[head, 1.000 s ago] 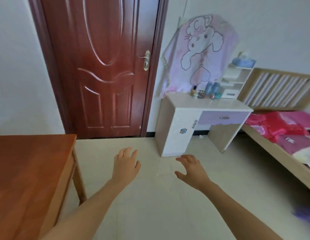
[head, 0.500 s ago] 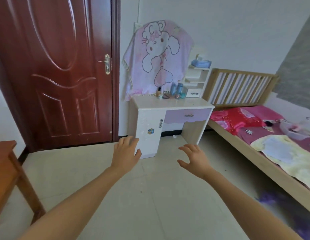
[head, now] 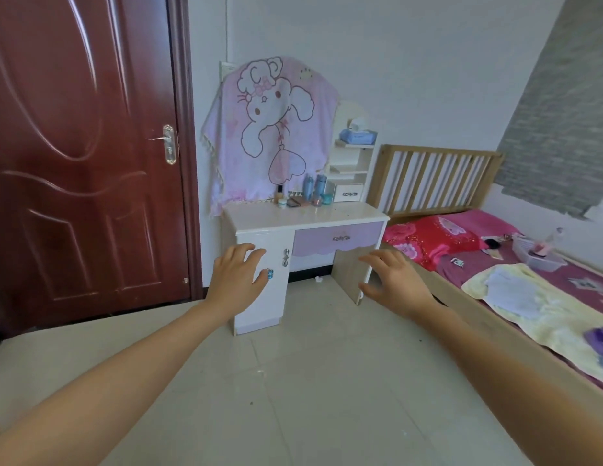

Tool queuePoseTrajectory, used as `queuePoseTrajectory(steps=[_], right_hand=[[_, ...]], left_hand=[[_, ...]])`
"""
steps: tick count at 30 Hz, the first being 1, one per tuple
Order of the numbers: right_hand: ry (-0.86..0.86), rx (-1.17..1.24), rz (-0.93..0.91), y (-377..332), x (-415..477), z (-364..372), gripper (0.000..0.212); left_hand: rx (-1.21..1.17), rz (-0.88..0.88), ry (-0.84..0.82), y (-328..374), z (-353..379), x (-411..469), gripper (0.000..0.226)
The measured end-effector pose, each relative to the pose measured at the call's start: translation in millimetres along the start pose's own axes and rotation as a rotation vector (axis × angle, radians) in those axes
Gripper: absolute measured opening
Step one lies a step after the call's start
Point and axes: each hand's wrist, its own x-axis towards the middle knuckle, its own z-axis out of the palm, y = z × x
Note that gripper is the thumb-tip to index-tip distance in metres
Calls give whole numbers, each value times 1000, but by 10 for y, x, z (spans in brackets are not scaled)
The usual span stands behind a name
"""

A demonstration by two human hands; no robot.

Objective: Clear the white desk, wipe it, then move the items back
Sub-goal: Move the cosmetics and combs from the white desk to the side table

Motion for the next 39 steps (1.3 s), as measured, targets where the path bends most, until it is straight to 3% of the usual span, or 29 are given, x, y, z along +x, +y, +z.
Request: queuePoseTrajectory(steps=[12,20,39], right_hand=[[-18,-137,28,405,1414,41,57],[-55,7,91,569,2278,728,57],[-111,145,-46,1820,4847,2142,54]], left_hand=[[12,84,76,-391,265,1610,42],[-9,1,-20,-876,802,2302,41],[-67,-220,-6,-1530,2229,4491,41]])
